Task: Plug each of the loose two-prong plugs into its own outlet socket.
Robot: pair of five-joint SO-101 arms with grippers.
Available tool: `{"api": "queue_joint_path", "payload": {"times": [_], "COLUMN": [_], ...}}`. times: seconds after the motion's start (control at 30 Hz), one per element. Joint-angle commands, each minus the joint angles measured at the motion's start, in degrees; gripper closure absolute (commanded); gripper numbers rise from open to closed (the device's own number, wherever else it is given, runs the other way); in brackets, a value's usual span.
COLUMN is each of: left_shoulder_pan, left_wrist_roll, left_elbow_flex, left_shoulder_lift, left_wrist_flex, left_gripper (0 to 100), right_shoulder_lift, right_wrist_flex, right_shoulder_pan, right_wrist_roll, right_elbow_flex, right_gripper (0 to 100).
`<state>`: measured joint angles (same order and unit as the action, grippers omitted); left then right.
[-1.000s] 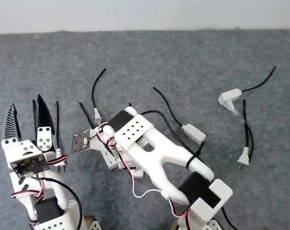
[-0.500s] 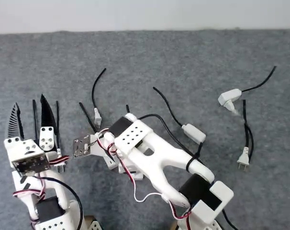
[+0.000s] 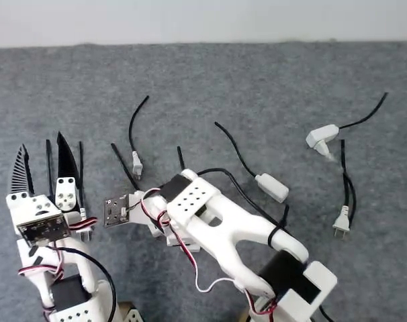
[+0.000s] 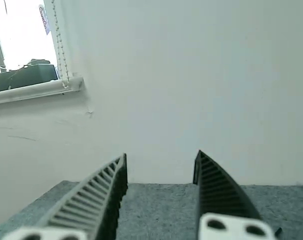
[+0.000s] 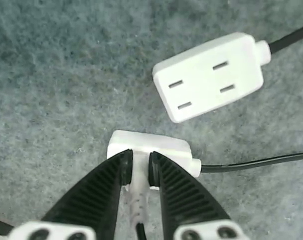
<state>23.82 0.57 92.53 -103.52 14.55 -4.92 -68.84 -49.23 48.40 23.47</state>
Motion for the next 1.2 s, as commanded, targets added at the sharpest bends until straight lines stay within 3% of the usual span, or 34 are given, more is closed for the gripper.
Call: {"api": "queue_joint_path", "payload": {"times": [0.0, 0.3, 0.53, 0.93, 1.17], "left_shoulder_pan": [-0.4, -0.4, -1.3, -2.2, -2.2], "left_wrist_roll": [-0.6, -0.6, -0.5, -0.5, -0.7], "left_elbow_flex": [0.1, 0.6, 0.7, 1.3, 1.4], "left_shoulder_lift": [-0.9, -0.9, -0.9, -0.9, -0.9], "left_wrist_flex": [-2.5, -2.8, -2.7, -2.6, -2.5], "left_gripper": [78, 78, 78, 78, 78], "right_shoulder_lift": [-0.5, -0.6, -0.4, -0.4, -0.4], "right_wrist_flex": [2.2, 1.5, 1.1, -10.6, -23.0], "right_shoulder_pan": [-0.1, 0.0, 0.1, 0.2, 2.2], "right_wrist_roll": [-0.5, -5.2, -8.1, -9.4, -9.2], "right_elbow_flex": [2.6, 0.4, -2.4, -21.5, -39.6], "right_gripper": [98.9, 97.6, 78.0, 78.6, 78.6]}}
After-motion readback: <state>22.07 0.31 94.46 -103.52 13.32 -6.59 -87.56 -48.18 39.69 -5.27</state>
